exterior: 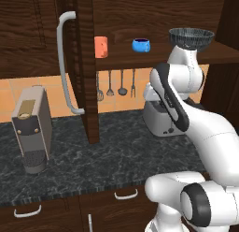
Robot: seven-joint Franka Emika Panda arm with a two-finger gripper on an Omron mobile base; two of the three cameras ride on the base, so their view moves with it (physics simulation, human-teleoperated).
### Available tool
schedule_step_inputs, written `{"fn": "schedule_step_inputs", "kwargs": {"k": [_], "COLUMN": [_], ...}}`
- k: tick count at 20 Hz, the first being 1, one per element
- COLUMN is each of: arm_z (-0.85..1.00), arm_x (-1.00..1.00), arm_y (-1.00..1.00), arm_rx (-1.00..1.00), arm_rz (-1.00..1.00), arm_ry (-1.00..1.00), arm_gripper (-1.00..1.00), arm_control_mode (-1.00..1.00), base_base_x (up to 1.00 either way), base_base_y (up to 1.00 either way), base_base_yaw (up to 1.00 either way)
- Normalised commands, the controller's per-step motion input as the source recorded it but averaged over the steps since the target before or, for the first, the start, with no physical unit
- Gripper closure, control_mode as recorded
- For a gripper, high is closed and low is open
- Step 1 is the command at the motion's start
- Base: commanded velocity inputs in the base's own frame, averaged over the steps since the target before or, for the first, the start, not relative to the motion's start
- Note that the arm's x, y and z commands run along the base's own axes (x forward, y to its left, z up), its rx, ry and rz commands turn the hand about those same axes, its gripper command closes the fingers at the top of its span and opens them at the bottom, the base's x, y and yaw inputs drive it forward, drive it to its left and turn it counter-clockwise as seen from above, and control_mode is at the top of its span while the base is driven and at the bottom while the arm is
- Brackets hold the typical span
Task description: Gather all objects into one cabinet and sort the glasses and bowls to opposite sides.
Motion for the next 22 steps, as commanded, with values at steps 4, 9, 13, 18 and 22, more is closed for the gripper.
{"fn": "schedule_step_inputs", "kwargs": {"k": [4,9,13,18,22], "arm_z": [0.0,0.0,0.03,0.06,0.15], "arm_x": [-0.46,-0.99,-0.72,-0.55,-0.5], "arm_y": [0.0,-0.14,-0.3,-0.36,-0.19], "arm_rx": [0.0,0.0,-0.04,-0.01,0.0], "arm_rz": [-0.01,-0.03,0.0,-0.03,-0.04], "arm_ry": [-0.04,-0.16,-0.04,0.0,0.0], "arm_gripper": [-1.0,-1.0,-1.0,-1.0,-1.0], "arm_control_mode": [-1.0,-1.0,-1.0,-1.0,-1.0], "base_base_x": [0.0,0.0,0.0,0.0,0.0], "base_base_y": [0.0,0.0,0.0,0.0,0.0], "base_base_yaw": [0.0,0.0,0.0,0.0,0.0]}}
